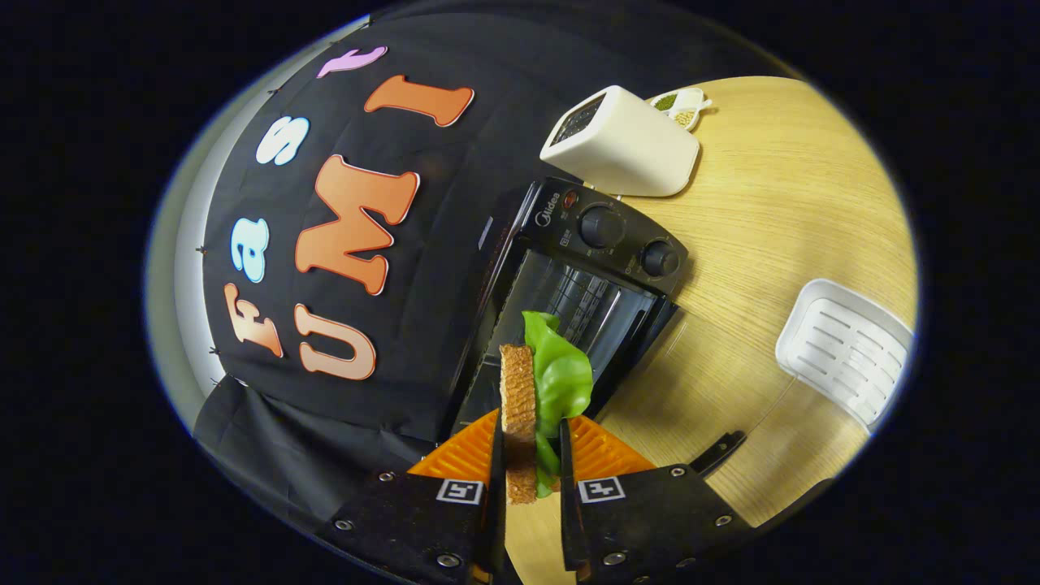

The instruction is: Open the toaster oven, put the food inside, and close the toaster oven door.

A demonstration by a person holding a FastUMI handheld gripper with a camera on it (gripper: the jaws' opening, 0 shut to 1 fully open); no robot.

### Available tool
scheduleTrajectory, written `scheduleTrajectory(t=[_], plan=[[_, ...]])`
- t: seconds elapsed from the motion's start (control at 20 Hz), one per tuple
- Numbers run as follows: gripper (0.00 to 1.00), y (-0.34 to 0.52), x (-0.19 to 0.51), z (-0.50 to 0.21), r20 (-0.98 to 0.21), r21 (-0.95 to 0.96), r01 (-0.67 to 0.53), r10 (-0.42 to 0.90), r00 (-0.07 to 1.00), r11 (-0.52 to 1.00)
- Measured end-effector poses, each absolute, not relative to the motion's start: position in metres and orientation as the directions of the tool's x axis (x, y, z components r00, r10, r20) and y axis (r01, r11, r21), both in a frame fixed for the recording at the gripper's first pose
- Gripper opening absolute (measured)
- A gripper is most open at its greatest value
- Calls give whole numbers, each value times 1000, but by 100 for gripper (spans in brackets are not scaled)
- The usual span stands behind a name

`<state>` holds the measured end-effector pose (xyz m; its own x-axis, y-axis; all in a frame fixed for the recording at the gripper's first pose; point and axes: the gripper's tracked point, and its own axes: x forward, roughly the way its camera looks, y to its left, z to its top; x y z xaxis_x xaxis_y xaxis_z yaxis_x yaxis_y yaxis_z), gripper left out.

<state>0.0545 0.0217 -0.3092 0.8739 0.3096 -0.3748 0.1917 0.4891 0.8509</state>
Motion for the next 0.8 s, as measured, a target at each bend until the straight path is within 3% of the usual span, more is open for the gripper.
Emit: scheduleTrajectory(t=[0.8], plan=[[28, 47, 119, -348, -456, 846, 360, 187, 870, 393]])
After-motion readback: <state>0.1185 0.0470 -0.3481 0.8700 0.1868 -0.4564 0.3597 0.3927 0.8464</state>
